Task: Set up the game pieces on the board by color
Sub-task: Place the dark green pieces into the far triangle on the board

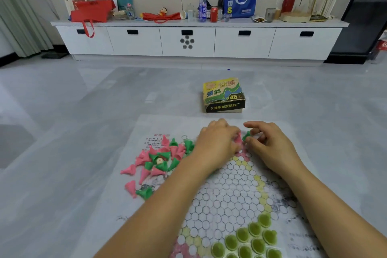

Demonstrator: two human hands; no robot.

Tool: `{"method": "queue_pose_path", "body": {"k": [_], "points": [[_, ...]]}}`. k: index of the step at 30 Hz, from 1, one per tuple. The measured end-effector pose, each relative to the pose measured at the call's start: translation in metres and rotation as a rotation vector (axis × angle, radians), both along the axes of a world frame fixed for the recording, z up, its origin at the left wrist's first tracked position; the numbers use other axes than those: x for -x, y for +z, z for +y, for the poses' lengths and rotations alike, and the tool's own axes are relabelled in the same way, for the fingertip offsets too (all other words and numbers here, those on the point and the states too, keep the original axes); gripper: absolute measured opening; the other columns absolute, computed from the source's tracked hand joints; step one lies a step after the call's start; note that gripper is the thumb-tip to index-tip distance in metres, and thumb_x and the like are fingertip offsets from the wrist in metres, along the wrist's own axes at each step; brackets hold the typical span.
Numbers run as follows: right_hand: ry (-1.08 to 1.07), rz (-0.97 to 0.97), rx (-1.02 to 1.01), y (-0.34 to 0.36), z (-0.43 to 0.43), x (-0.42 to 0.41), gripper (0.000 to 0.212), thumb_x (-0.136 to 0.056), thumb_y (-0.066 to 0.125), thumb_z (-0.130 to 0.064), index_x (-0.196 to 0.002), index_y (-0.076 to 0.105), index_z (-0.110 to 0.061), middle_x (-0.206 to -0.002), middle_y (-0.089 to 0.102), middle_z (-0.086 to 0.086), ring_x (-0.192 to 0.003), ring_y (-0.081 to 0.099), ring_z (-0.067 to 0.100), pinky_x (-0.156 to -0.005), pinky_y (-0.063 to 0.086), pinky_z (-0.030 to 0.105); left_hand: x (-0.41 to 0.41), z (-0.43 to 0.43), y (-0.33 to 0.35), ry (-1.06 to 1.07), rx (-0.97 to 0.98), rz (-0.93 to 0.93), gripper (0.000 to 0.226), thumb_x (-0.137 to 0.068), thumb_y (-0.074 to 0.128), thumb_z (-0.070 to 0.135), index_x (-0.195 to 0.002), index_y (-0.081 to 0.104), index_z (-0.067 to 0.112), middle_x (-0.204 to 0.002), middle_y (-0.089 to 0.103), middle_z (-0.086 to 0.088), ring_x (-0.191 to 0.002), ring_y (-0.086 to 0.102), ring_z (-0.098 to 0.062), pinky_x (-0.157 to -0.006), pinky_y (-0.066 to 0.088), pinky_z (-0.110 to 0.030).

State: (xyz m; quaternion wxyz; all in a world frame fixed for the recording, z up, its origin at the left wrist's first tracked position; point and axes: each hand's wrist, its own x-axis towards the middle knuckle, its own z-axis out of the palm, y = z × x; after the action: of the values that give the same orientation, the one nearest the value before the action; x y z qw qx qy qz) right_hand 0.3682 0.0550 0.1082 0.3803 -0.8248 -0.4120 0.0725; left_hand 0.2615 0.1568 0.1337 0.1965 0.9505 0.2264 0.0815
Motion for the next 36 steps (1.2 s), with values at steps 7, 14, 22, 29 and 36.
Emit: {"method": "queue_pose_path", "body": {"k": [7,14,22,29,36], "points": [[-0.038,0.048,-0.068,0.002,0.001,0.001,0.031,-0.085,0.056,-0.015,-0.114,0.055,-0.025,-0.106,0.052,-0.004,-0.077,0.050,0.006,-0.070,0.042,0.024,0.019,0.026,0.020,0.059,0.007,0.138,0.016,-0.085,0.059,0.031,-0.097,0.064,0.021,-0.098,0.059,0.004,-0.094,0.053,-0.016,-0.096,0.036,-0.036],[-0.057,-0.162,-0.182,0.006,0.004,0.016,0.035,-0.085,0.055,-0.011,-0.119,0.051,-0.020,-0.108,0.041,-0.009,-0.095,0.045,0.011,-0.075,0.035,0.018,0.054,0.065,0.033,0.220,0.189,0.174,0.027,-0.071,0.074,0.037,-0.086,0.061,0.019,-0.087,0.061,0.003,-0.081,0.056,-0.016,-0.074,0.047,-0.032],[-0.180,0.275,-0.425,0.025,0.000,0.010,0.022,-0.089,0.049,-0.012,-0.108,0.052,-0.022,-0.093,0.053,-0.006,-0.073,0.046,0.004,-0.058,0.040,0.004,0.037,0.038,0.032,0.147,-0.084,0.417,0.037,-0.072,0.070,0.044,-0.087,0.057,0.013,-0.107,0.064,0.002,-0.095,0.058,-0.021,-0.076,0.038,-0.031],[0.115,0.345,0.058,0.074,-0.016,0.019,0.010,-0.088,0.054,-0.027,-0.091,0.063,-0.021,-0.078,0.066,-0.006,-0.067,0.054,0.007,-0.060,0.040,0.020,0.035,0.024,0.043,0.046,-0.024,0.359,0.017,-0.079,0.066,0.031,-0.085,0.057,0.018,-0.095,0.061,0.001,-0.083,0.052,-0.017,-0.066,0.039,-0.027],[0.164,-0.008,0.391,0.041,-0.016,0.034,0.017,-0.085,0.056,-0.038,-0.072,0.051,-0.029,-0.071,0.052,-0.012,-0.064,0.046,0.002,-0.054,0.033,0.021,0.012,-0.015,0.027,-0.162,0.010,0.240,0.012,-0.081,0.061,0.023,-0.083,0.050,0.019,-0.090,0.053,0.000,-0.082,0.049,-0.019,-0.069,0.039,-0.029]]}}
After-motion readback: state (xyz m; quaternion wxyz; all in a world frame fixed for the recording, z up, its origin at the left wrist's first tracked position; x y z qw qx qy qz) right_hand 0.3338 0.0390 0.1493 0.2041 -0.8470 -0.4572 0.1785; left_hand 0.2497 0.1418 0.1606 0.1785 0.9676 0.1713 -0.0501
